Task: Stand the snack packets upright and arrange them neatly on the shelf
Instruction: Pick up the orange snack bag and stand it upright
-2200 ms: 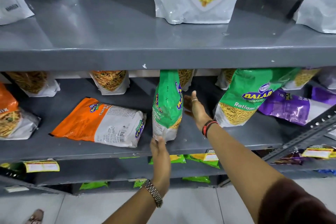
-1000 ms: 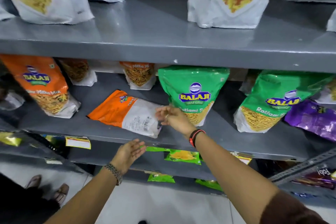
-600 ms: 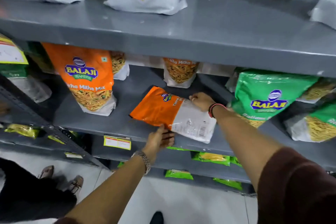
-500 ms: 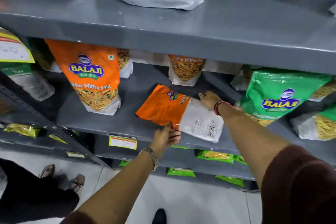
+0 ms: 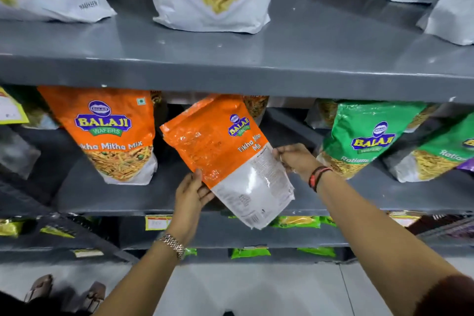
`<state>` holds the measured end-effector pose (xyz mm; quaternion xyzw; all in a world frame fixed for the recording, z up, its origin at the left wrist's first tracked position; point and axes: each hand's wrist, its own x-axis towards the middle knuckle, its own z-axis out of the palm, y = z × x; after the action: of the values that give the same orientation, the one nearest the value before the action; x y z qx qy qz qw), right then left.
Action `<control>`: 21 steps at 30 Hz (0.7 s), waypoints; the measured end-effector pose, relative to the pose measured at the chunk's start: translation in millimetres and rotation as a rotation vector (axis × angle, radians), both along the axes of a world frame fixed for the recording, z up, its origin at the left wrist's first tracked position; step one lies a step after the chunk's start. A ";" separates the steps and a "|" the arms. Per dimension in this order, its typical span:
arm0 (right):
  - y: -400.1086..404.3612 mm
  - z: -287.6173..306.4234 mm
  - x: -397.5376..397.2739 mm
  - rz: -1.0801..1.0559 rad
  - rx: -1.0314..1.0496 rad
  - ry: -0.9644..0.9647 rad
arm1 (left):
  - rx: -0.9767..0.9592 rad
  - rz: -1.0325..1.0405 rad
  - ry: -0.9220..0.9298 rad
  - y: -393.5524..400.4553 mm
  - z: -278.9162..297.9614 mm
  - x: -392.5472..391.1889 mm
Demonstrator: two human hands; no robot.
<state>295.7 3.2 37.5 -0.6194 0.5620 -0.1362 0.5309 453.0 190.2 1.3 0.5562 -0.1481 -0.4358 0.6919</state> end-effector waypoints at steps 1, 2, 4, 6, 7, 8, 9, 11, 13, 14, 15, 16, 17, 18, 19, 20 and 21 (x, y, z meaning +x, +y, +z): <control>1.2 3.3 1.2 -0.018 -0.020 -0.039 | -0.021 0.008 -0.043 -1.1 5.9 5.5; 3.4 6.5 3.7 -0.038 -0.038 -0.076 | -0.040 0.024 -0.067 -3.1 14.4 10.0; 5.3 11.0 9.6 -0.086 -0.074 -0.149 | -0.074 0.057 -0.117 -8.5 28.2 18.5; 7.4 11.3 16.3 -0.116 -0.141 -0.212 | -0.108 0.074 -0.160 -13.5 39.3 24.5; 8.0 8.2 19.3 -0.121 -0.168 -0.238 | -0.116 0.074 -0.191 -15.8 43.4 27.2; 8.2 3.4 20.9 -0.121 -0.192 -0.251 | -0.120 0.065 -0.225 -17.6 47.0 28.7; 9.1 -3.5 22.3 -0.114 -0.206 -0.255 | -0.119 0.052 -0.259 -19.0 48.2 30.2; 12.4 -20.7 23.9 -0.102 -0.201 -0.252 | -0.087 0.039 -0.303 -21.3 47.3 30.9; 18.4 -32.9 23.5 -0.128 -0.176 -0.279 | -0.016 0.020 -0.372 -21.7 42.4 29.0; 22.0 -34.8 23.4 -0.146 -0.163 -0.309 | 0.022 0.008 -0.406 -20.9 39.4 27.0; 24.3 -36.1 22.9 -0.161 -0.143 -0.333 | 0.057 -0.005 -0.418 -19.9 34.1 24.1; 26.0 -35.7 22.9 -0.174 -0.107 -0.360 | 0.110 -0.043 -0.405 -18.1 27.0 20.1; 26.0 -36.3 22.8 -0.185 -0.049 -0.373 | 0.173 -0.098 -0.384 -15.9 18.6 15.2; 25.8 -35.7 23.1 -0.192 0.015 -0.371 | 0.229 -0.157 -0.347 -13.2 11.7 9.4; 26.4 -33.0 23.2 -0.194 0.064 -0.354 | 0.272 -0.215 -0.308 -11.6 3.1 4.8; 27.1 -30.9 23.3 -0.191 0.090 -0.334 | 0.288 -0.266 -0.273 -10.1 -1.8 1.4; 27.9 -28.8 23.3 -0.187 0.099 -0.322 | 0.293 -0.292 -0.258 -10.1 -6.3 1.8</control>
<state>319.0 31.2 8.8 -0.5077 0.5311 -0.2545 0.6288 454.8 180.1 -4.9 0.6743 -0.2494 -0.4734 0.5090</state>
